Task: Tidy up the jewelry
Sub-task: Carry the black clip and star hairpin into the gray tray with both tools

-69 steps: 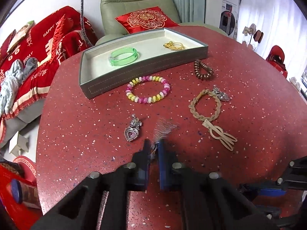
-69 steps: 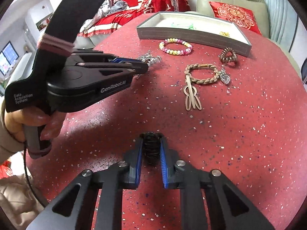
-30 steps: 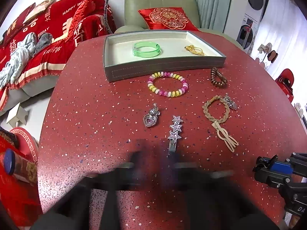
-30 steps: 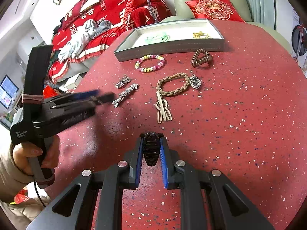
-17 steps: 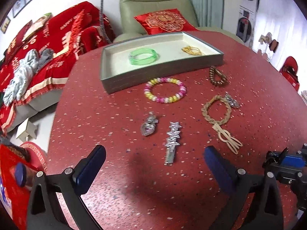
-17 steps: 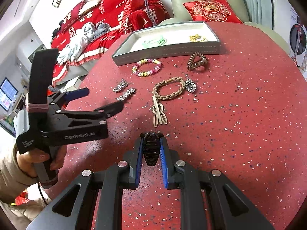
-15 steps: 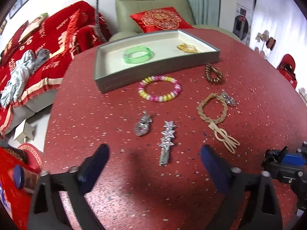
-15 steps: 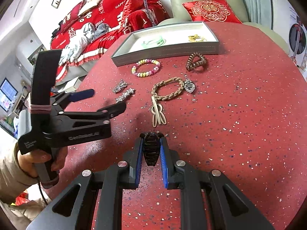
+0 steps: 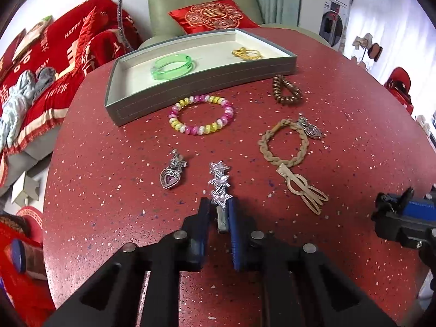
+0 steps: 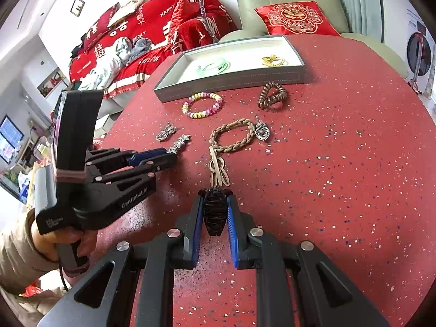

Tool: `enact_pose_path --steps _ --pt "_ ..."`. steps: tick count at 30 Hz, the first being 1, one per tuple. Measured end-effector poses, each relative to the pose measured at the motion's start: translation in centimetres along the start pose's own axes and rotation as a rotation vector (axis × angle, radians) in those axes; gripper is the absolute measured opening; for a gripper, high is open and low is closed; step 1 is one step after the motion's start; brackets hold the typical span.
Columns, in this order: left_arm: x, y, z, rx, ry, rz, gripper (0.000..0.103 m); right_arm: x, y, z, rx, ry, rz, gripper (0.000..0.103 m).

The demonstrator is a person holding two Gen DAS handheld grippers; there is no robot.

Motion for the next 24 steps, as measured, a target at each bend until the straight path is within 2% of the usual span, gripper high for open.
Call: enact_pose_path --steps 4,15,24 --pt "-0.5 0.1 0.0 -0.02 -0.008 -0.023 0.028 -0.1 0.0 0.2 0.0 -0.004 -0.004 0.019" --pt "-3.3 0.3 1.4 -0.048 -0.057 -0.074 0.028 -0.2 -1.0 2.0 0.024 -0.023 -0.004 0.019" --pt "-5.5 1.5 3.5 -0.115 -0.094 -0.13 0.028 -0.3 -1.6 3.6 0.028 -0.04 -0.011 0.019"
Point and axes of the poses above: each gripper's, at about its wrist camera, not at the fingertips, and x roughly the way its jaws point, y to its left, z to its top, the point moved 9 cm from there along x, roughly the way its jaws point, and after that the axes turned 14 degrees about -x, right-handed, at the moved point
